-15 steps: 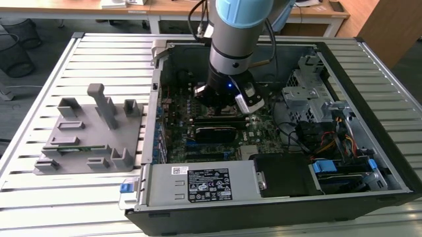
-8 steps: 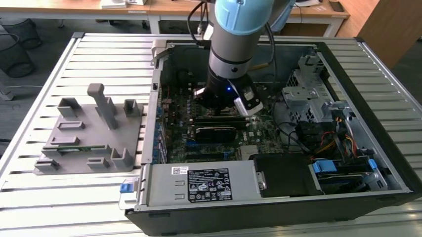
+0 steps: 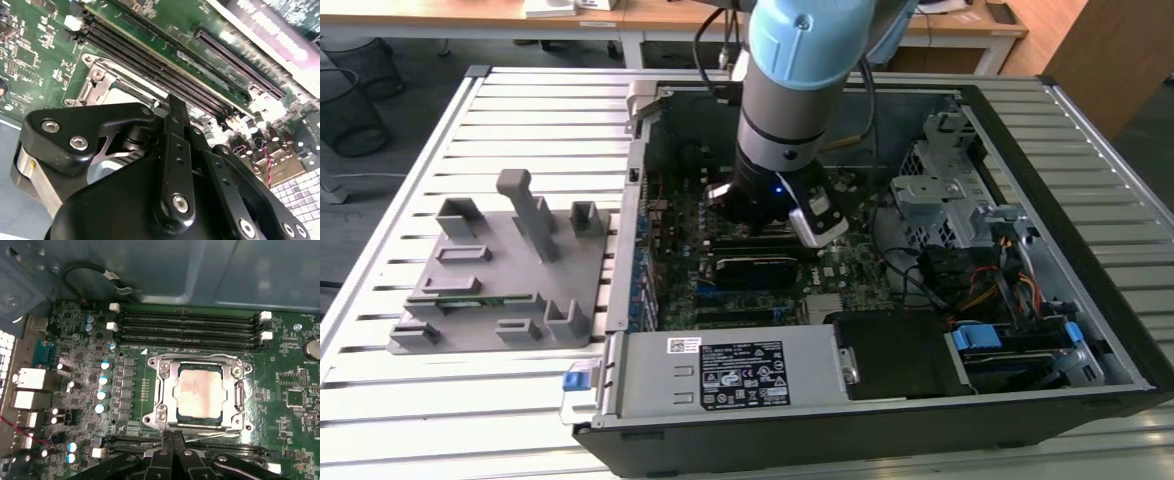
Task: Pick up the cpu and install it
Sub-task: 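Install the second cpu locking lever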
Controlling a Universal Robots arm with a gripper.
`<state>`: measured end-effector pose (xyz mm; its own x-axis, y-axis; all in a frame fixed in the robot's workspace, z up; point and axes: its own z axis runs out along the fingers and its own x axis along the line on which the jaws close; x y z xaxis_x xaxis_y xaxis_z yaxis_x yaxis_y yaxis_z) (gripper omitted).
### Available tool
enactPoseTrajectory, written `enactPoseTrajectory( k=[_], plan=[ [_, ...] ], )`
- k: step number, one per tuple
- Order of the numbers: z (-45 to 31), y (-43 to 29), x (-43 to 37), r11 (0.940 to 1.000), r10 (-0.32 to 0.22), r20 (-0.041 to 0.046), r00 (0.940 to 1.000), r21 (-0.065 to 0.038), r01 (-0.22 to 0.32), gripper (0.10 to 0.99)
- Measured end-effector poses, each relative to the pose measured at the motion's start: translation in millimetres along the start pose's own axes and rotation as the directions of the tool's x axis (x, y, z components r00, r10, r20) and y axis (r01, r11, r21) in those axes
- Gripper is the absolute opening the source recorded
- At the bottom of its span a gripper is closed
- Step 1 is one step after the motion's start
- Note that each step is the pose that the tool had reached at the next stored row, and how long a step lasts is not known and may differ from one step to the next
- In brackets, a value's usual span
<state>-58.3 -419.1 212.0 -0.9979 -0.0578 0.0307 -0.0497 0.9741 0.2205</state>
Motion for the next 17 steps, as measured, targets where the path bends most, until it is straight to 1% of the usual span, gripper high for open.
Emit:
enactPoseTrajectory(
  k=[4,9,17],
  plan=[
    [0.7,-2.8,2.7,1.0,0.0,0.0003,1.0,-0.006,0.0,0.106],
    [5.8,-3.9,4.2,0.9999,-0.001,0.0007,1.0,-0.013,0.001,0.106],
    [12.8,-5.2,8.9,0.9997,-0.001,0.0013,1.0,-0.026,0.001,0.106]
  ],
)
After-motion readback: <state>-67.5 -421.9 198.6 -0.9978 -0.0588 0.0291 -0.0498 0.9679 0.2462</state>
